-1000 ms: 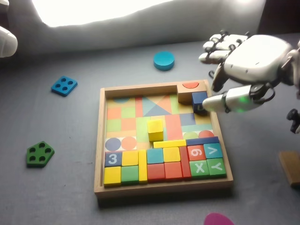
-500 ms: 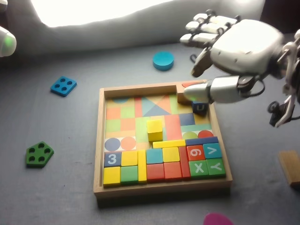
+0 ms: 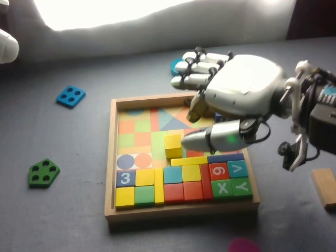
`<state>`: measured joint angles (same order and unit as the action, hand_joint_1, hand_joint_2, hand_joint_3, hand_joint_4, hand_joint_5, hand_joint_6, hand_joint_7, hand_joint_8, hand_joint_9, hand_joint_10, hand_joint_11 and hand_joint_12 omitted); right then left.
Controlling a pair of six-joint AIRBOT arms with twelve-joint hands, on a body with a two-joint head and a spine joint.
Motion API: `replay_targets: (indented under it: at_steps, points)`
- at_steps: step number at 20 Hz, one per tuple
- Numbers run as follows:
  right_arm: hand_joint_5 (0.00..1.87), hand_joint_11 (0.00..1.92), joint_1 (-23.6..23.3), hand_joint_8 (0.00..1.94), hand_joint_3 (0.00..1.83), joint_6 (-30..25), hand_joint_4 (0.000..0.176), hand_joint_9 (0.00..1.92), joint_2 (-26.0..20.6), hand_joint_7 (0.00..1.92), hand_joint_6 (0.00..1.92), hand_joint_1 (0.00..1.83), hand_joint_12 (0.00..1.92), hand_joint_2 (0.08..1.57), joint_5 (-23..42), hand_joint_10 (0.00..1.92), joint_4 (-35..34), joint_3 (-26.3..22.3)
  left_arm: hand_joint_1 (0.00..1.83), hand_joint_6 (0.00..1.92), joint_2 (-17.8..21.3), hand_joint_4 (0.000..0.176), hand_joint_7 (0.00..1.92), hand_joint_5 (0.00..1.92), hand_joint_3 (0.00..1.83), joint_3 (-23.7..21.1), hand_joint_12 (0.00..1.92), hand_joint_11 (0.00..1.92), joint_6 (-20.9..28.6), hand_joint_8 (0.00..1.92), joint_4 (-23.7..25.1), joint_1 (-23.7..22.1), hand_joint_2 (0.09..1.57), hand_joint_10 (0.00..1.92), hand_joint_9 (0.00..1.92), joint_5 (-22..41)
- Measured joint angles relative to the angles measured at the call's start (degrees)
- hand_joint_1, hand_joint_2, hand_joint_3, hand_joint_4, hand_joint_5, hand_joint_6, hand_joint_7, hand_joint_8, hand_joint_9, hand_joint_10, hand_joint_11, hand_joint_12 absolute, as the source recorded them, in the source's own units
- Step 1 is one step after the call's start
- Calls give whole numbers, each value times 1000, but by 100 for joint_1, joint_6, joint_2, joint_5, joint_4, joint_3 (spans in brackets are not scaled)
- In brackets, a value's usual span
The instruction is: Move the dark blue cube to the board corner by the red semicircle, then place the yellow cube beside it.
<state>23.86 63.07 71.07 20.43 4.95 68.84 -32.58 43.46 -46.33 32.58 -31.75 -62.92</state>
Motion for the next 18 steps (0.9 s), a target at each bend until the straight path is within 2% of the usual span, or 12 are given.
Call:
replay_targets:
  at_steps: [6, 9, 15, 18]
  points:
    - [926, 0, 33, 3, 0, -11, 0, 37, 212, 222, 10, 15, 0, 1183, -33, 9, 114, -26, 0, 1, 0, 18, 80, 101, 0, 0, 469, 0, 0, 1, 4, 0, 1251, 4, 78, -2]
    - [920, 0, 33, 3, 0, -15, 0, 43, 223, 224, 6, 7, 0, 1186, -15, 11, 109, -85, 0, 0, 0, 11, 69, 106, 1, 0, 398, 0, 0, 0, 4, 0, 1258, 0, 59, -2]
    - [927, 0, 72, 3, 1, -4, 0, 47, 348, 228, 7, 5, 0, 1187, -33, 11, 114, -98, 0, 8, 0, 18, 73, 110, 1, 0, 455, 0, 0, 4, 9, 0, 1261, 3, 68, -2]
    - [920, 0, 72, 0, 2, 0, 0, 40, 358, 219, 3, 12, 0, 1191, -31, 7, 109, -101, 0, 1, 0, 13, 61, 94, 1, 0, 371, 0, 0, 1, 7, 2, 1264, 1, 52, -2]
